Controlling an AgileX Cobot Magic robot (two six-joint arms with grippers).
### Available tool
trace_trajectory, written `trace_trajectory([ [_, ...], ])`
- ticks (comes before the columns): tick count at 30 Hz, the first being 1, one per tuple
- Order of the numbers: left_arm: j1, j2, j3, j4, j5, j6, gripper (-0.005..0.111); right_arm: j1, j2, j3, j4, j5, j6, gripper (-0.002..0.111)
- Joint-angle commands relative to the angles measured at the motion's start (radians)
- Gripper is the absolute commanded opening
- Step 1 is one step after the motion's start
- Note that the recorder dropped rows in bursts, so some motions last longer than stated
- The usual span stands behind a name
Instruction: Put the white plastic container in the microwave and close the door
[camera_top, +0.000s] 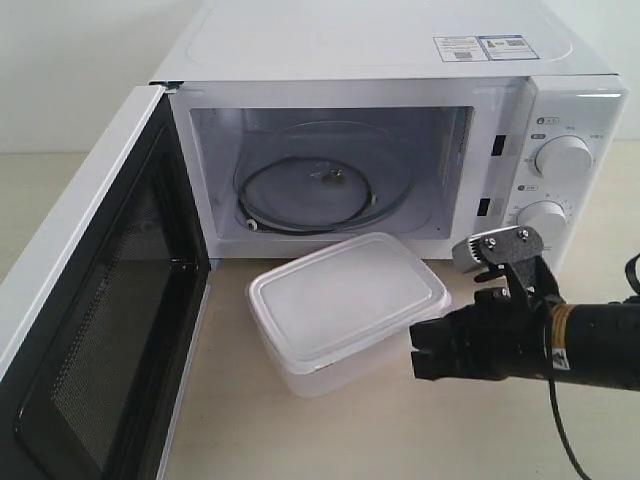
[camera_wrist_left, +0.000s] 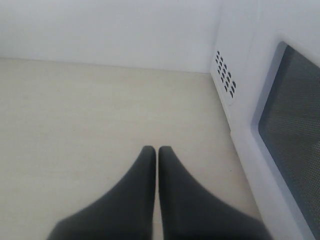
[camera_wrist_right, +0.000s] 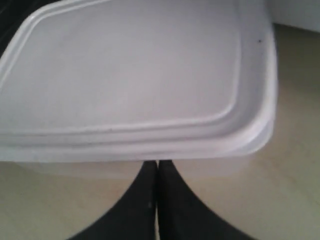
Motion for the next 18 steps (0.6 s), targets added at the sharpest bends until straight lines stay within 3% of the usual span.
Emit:
trace_trajectory([
  [1, -0.008, -0.003, 0.004, 0.001, -0.004, 0.003, 0.004, 0.001, -0.003, -0.054, 0.077, 0.016, -0.043, 0.000],
  [13, -0.008, -0.003, 0.004, 0.001, -0.004, 0.003, 0.004, 0.001, -0.006, -0.049, 0.177, 0.050, -0.060, 0.000],
  [18, -0.008, -0.003, 0.004, 0.001, -0.004, 0.003, 0.004, 0.001, -0.006, 0.096, 0.200, -0.236, -0.060, 0.000],
])
